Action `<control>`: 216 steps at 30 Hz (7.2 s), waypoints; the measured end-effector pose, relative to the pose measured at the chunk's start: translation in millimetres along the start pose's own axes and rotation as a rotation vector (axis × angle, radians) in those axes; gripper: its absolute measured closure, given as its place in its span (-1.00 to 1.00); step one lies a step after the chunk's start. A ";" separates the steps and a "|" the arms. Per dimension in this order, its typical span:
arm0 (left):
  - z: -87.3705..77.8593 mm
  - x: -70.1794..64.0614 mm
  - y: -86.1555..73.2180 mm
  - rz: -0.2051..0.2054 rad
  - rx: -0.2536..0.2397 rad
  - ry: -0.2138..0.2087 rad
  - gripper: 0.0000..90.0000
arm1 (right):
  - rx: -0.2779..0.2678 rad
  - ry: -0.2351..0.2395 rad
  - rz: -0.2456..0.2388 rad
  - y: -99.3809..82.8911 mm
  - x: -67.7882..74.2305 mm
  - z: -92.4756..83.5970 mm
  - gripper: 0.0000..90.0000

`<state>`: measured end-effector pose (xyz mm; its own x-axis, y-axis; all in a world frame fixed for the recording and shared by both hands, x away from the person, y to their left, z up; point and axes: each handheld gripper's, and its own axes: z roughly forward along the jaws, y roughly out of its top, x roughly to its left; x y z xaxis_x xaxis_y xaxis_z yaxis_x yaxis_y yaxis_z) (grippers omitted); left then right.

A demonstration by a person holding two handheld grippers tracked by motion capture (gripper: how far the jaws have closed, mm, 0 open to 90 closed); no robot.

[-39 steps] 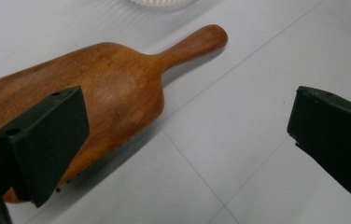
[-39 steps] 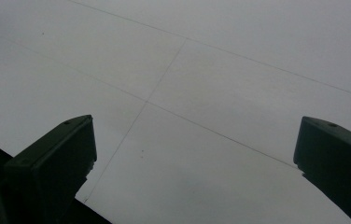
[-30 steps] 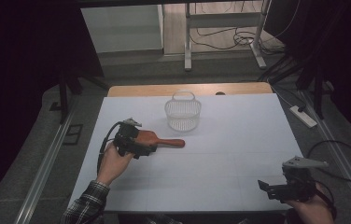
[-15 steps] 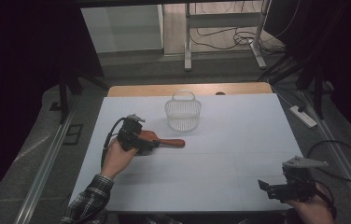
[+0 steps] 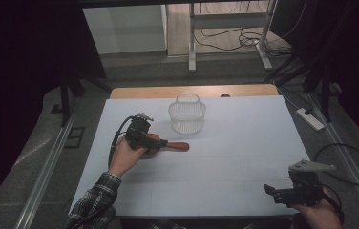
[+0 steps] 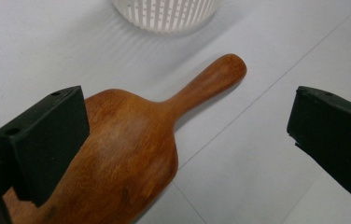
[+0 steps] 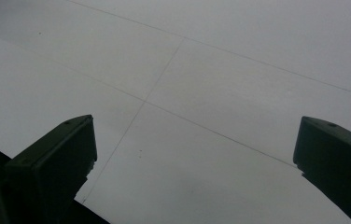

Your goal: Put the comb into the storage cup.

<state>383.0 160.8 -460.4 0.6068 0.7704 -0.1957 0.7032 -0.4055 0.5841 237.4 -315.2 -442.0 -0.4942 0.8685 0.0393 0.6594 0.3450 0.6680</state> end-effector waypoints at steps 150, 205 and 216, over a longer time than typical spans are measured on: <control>24.0 -6.0 -56.5 -0.097 0.252 0.008 0.98 | 0.003 0.009 -0.016 -0.1 0.6 0.2 -0.94; -37.5 -0.9 -74.8 -0.131 0.095 0.106 -0.28 | 0.006 0.007 -0.025 -0.1 1.8 0.1 -0.94; -39.0 8.7 -76.0 -0.123 0.073 0.111 -0.81 | 0.007 0.009 -0.022 -0.5 1.7 -0.3 -0.94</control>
<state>320.4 217.5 -475.7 0.4731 0.8642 -0.1713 0.7968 -0.3367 0.5018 236.0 -314.0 -442.1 -0.5136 0.8574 0.0309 0.6523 0.3668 0.6633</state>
